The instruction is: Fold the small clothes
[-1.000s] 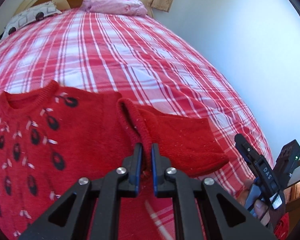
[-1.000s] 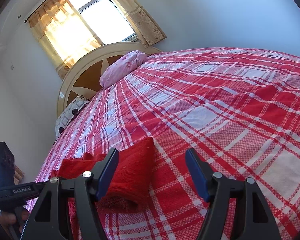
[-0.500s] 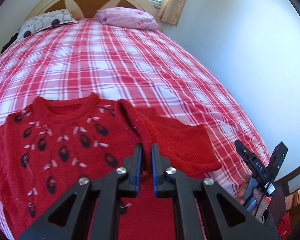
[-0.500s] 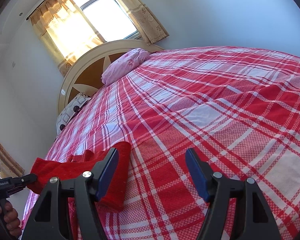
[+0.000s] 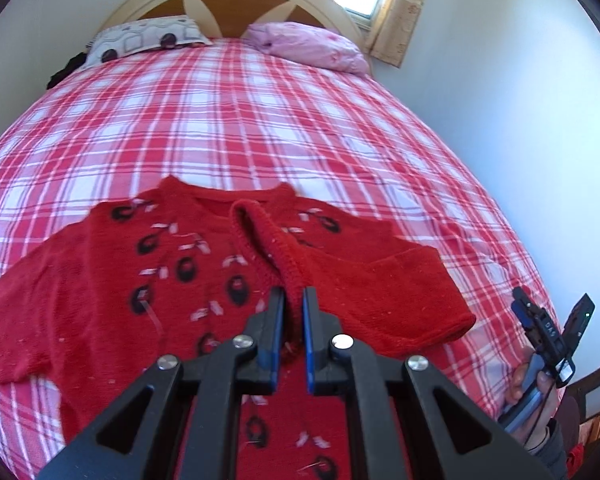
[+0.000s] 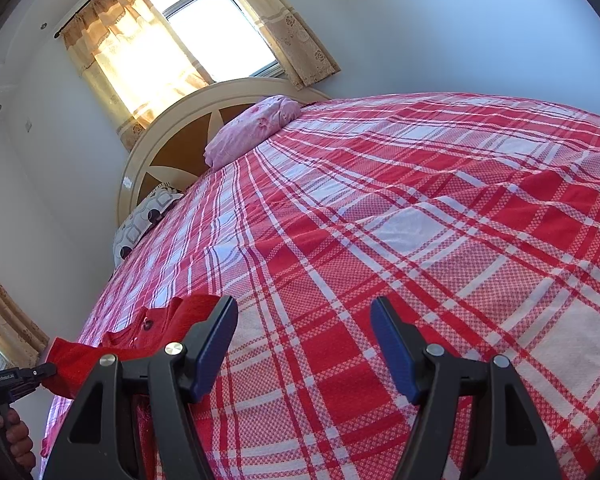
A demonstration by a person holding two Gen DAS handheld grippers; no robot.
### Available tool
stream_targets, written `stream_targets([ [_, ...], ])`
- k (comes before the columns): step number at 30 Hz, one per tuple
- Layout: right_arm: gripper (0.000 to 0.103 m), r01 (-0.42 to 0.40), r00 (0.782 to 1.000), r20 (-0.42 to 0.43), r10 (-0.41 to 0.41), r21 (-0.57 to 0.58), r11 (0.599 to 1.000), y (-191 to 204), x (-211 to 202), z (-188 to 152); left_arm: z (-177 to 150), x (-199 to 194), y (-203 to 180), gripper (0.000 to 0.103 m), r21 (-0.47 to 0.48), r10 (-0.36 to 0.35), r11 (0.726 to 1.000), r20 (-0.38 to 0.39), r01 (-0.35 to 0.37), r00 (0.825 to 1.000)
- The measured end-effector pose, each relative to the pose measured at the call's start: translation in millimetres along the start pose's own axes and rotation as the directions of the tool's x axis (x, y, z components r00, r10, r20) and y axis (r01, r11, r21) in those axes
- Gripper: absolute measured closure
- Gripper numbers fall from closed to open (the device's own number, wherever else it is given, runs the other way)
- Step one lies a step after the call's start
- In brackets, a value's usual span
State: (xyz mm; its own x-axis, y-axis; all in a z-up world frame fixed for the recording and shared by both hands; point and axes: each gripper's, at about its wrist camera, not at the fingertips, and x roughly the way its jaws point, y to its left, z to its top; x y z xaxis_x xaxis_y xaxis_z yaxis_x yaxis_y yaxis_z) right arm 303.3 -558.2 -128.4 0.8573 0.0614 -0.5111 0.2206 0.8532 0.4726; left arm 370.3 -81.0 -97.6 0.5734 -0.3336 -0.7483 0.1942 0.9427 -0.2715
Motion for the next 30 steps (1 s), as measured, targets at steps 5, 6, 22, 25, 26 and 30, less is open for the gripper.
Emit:
stream_targets([
  [5,0.033,0.0,1.0,-0.001,0.0,-0.003,1.0,0.5,0.1,-0.4,-2.1,-3.4,24.7,0.094,-0.024,0.028,0.999,0.004,-0.028,1.0],
  [6,0.033,0.0,1.0,-0.001,0.0,-0.004,1.0,0.8,0.3,-0.3,-2.2,-3.0,27.5,0.094,-0.024,0.035,0.999,0.004,-0.034,0.999],
  [22,0.033,-0.005,1.0,-0.016,0.005,-0.022,1.0,3.9,3.7,-1.3,-13.6,-6.0,81.2,0.094,-0.094,0.097,0.991,-0.011,-0.098,0.995],
  [25,0.033,-0.005,1.0,-0.017,0.004,-0.023,1.0,4.1,3.6,-1.4,-16.7,-7.8,90.3,0.094,-0.104,0.108,0.989,-0.016,-0.109,0.994],
  [26,0.033,-0.005,1.0,-0.017,0.005,-0.023,1.0,3.9,3.9,-1.3,-17.1,-8.9,92.6,0.094,-0.105,0.111,0.988,-0.015,-0.112,0.994],
  [30,0.033,-0.005,1.0,-0.017,0.005,-0.023,1.0,3.5,4.0,-1.2,-17.5,-14.0,103.8,0.094,-0.12,0.125,0.985,-0.007,-0.125,0.992],
])
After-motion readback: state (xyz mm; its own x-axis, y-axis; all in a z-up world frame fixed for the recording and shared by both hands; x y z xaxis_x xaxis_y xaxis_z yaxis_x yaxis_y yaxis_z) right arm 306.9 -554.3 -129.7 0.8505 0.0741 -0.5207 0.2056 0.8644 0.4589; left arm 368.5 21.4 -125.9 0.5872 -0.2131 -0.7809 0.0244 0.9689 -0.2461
